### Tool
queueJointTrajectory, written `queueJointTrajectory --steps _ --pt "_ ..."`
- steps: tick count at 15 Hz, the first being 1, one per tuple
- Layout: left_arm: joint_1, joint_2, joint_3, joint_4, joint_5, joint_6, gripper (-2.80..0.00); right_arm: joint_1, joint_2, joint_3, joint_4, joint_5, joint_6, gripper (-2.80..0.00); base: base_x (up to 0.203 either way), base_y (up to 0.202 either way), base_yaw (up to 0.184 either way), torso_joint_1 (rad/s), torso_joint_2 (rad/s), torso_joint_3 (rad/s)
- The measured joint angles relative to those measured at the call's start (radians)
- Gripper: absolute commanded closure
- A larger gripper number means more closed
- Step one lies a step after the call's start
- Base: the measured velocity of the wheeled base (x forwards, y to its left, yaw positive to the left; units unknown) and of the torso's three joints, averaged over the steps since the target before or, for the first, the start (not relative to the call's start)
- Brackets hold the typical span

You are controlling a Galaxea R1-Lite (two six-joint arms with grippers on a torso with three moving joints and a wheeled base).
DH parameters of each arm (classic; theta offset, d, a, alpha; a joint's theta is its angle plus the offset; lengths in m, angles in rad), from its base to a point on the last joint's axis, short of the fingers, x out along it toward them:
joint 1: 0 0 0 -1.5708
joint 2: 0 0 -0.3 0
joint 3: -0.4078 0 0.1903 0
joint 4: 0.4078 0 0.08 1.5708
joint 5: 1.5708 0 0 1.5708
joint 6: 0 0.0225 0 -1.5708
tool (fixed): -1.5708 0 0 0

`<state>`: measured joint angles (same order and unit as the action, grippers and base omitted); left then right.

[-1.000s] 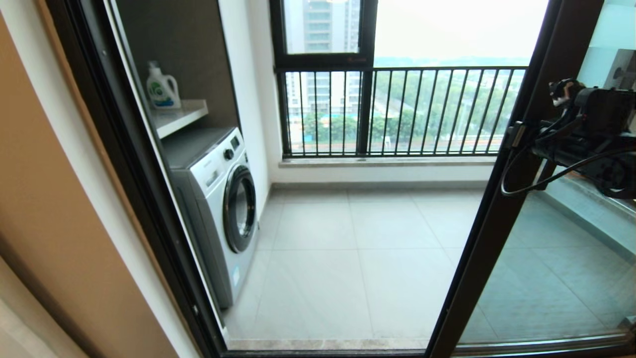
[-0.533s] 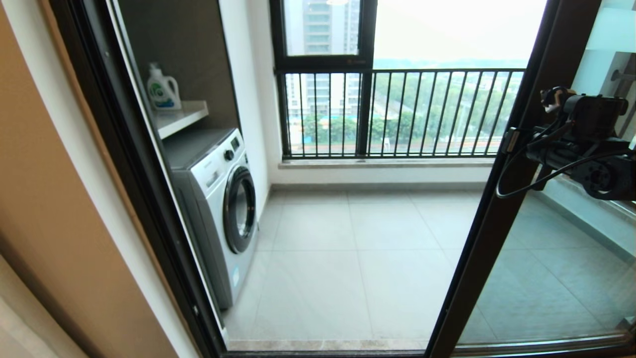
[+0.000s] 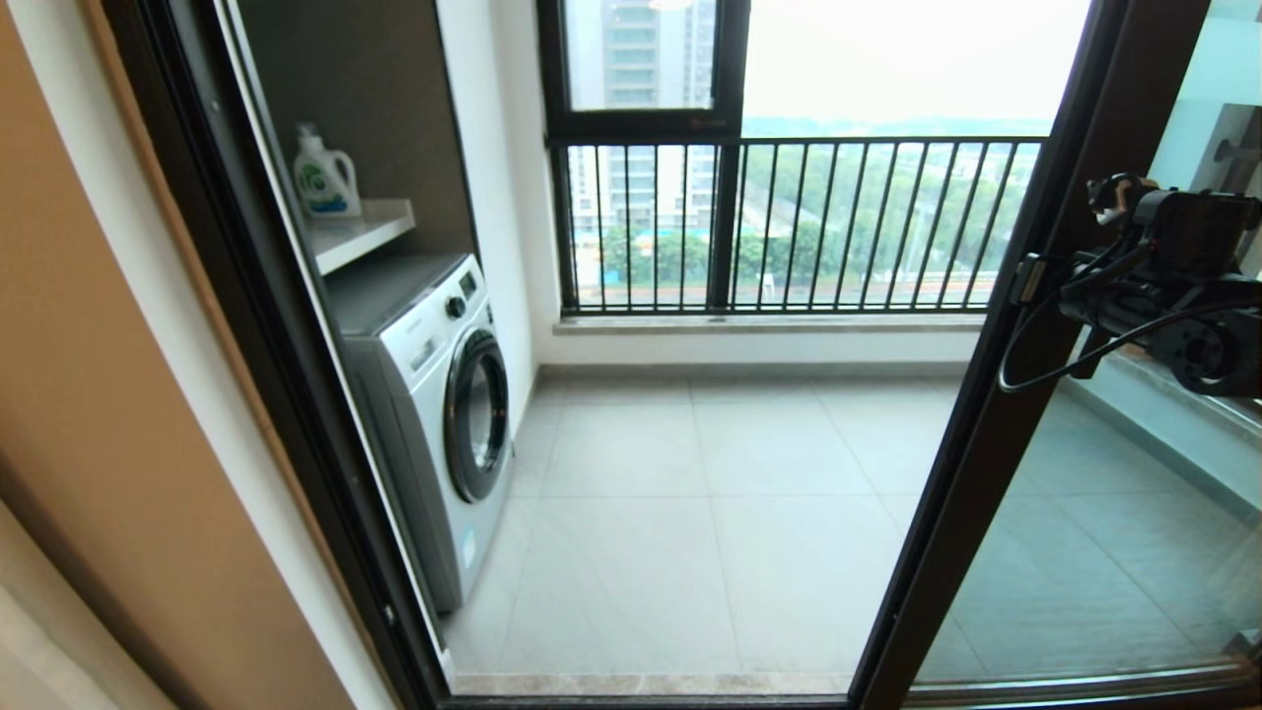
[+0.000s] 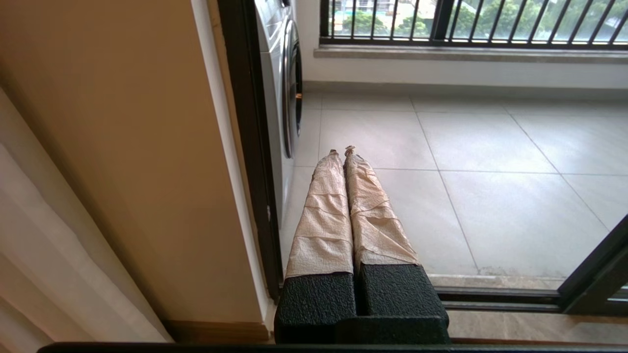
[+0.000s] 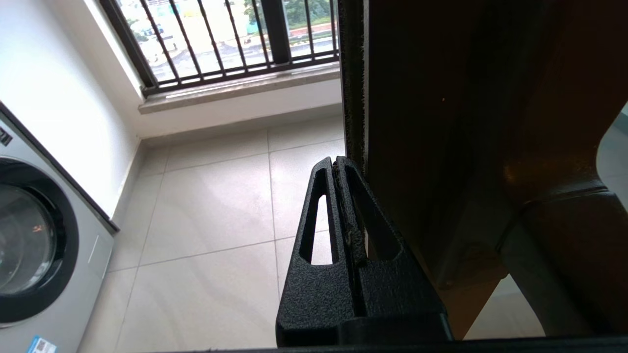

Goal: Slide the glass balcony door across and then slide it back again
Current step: Open the slid door

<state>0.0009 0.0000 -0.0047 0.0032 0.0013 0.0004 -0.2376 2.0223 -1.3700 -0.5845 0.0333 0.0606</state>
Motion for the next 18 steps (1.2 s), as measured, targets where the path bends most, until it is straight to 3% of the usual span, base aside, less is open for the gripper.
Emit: queueJointTrajectory --steps 18 --pt "0.0 0.0 0.0 0.0 0.0 0.0 0.0 -0.053 -0.013 0.003 -0.002 0.009 0.002 0.0 0.0 0.0 0.0 0.0 0.0 0.0"
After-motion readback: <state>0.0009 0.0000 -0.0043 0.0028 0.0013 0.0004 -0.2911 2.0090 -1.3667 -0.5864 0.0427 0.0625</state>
